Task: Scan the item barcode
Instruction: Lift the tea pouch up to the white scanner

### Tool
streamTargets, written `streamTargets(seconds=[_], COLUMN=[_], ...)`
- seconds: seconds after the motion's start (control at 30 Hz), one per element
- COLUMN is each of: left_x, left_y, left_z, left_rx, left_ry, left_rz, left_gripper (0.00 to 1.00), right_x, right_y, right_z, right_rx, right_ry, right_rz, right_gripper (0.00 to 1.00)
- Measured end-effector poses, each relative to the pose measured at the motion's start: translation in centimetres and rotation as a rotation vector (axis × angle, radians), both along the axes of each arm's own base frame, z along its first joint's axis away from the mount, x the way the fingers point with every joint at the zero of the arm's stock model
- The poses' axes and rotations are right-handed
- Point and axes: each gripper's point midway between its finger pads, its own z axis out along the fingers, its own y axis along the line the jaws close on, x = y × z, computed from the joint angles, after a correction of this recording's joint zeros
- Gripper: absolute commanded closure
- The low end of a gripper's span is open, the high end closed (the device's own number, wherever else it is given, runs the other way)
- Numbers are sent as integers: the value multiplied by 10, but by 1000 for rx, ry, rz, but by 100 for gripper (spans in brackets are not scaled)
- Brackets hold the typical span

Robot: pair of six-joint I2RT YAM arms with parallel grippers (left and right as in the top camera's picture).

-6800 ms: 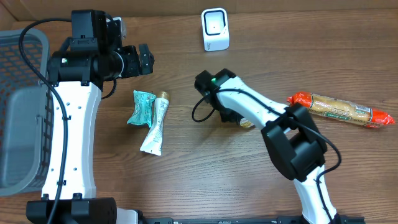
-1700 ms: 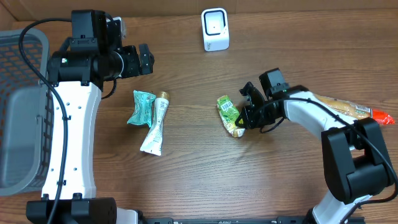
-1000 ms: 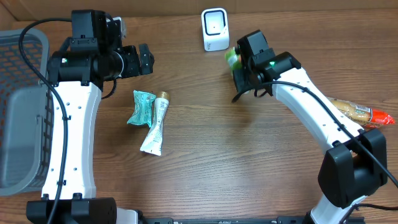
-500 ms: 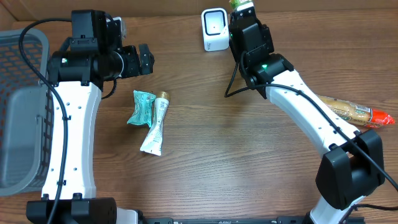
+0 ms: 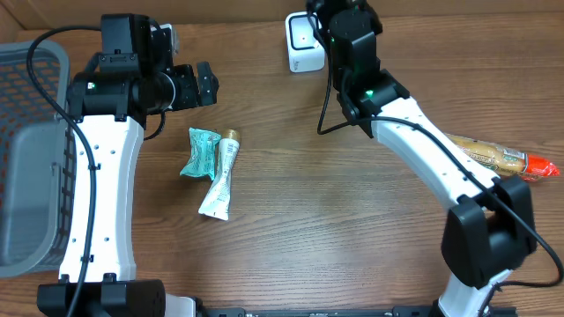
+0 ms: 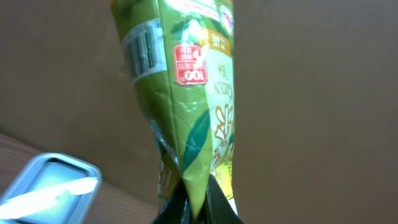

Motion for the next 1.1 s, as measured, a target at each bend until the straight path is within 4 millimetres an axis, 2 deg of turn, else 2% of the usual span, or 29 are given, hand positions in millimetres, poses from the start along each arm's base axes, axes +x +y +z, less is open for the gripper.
streamTargets(seconds=[0.1, 0.17, 0.33, 0.47, 0.5, 0.63, 0.83, 1.1], left_x=[0, 0, 0, 0, 0, 0, 0, 0], left_y=[0, 0, 0, 0, 0, 0, 0, 0], left_z=[0, 0, 0, 0, 0, 0, 0, 0], left_rx=[0, 0, 0, 0, 0, 0, 0, 0], left_ry=[-1, -2, -1, 0, 0, 0, 0, 0], left_rz=[0, 0, 0, 0, 0, 0, 0, 0], left_gripper=[0, 0, 0, 0, 0, 1, 0, 1], right_x=[15, 25, 44, 51, 54, 57, 62, 65], right_y=[3, 6, 11, 14, 16, 15, 11, 2], right_z=[-9, -22, -69, -105, -120, -142, -153, -155], right_rx=[-163, -249, -432, -565, -621, -688, -721, -697], right_ry=[-56, -91, -112, -70, -57, -30, -17, -13], right_rz=[-16, -33, -60, -43, -32, -19, -3, -13], right_gripper=[96, 96, 96, 96, 96, 96, 96, 96])
